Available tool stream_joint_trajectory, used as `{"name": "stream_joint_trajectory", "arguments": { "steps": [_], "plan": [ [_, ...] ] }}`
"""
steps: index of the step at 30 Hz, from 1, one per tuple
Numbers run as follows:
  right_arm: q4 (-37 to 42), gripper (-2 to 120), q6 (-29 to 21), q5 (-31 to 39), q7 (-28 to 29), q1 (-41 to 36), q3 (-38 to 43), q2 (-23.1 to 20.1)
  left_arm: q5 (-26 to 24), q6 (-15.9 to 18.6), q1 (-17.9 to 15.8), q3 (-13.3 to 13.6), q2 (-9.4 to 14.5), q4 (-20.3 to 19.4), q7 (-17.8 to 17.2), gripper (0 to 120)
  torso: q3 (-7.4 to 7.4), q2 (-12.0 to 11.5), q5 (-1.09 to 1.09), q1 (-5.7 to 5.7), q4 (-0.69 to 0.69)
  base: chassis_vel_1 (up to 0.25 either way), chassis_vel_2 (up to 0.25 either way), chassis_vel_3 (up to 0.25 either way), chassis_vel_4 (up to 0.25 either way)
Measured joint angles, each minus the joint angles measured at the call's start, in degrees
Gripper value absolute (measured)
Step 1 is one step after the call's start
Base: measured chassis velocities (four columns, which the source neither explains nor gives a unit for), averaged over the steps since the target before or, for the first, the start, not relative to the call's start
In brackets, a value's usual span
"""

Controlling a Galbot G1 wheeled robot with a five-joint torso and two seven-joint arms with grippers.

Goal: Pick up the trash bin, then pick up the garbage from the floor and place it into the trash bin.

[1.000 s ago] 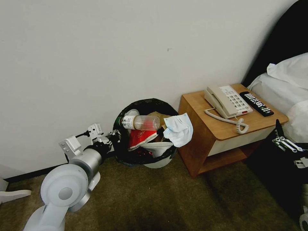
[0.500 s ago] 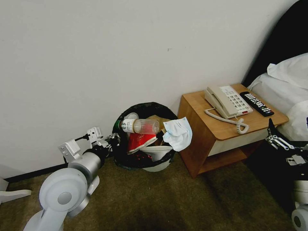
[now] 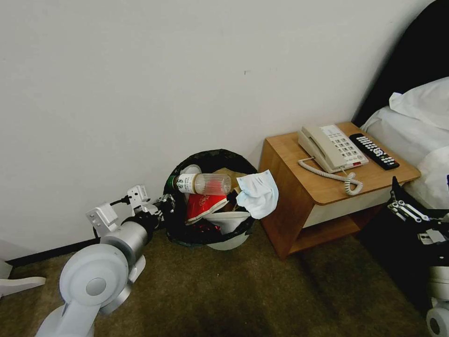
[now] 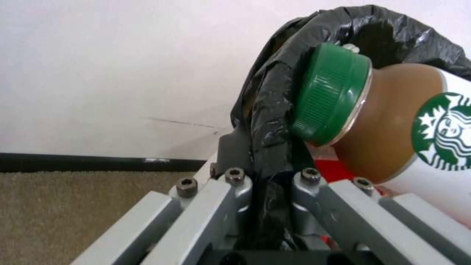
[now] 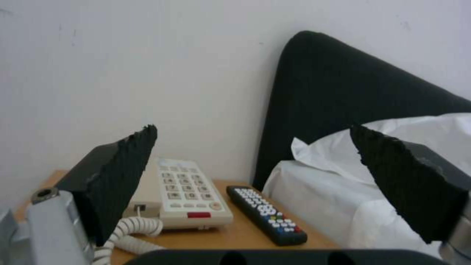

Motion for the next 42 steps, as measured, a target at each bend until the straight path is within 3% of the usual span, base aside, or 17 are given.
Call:
{"name": "stream_joint_trajectory", "arguments": {
  "steps": [32, 42],
  "plan": [
    [-1.3, 100, 1.4, -0.6, -0.4, 0.6, -0.9, 0.6, 0.5, 0.0, 1.9, -1.0, 0.4, -1.0, 0.0, 3, 0.00, 0.0, 0.00, 0.00, 0.00, 0.000, 0.000, 0.000, 0.000],
    [-1.8, 100, 1.4, -0.4, -0.2, 0.5, 0.0, 0.1, 0.7, 0.0, 0.1, 0.4, -0.3, 0.6, 0.0, 3, 0.00, 0.0, 0.00, 0.00, -0.01, 0.000, 0.000, 0.000, 0.000]
  ]
}}
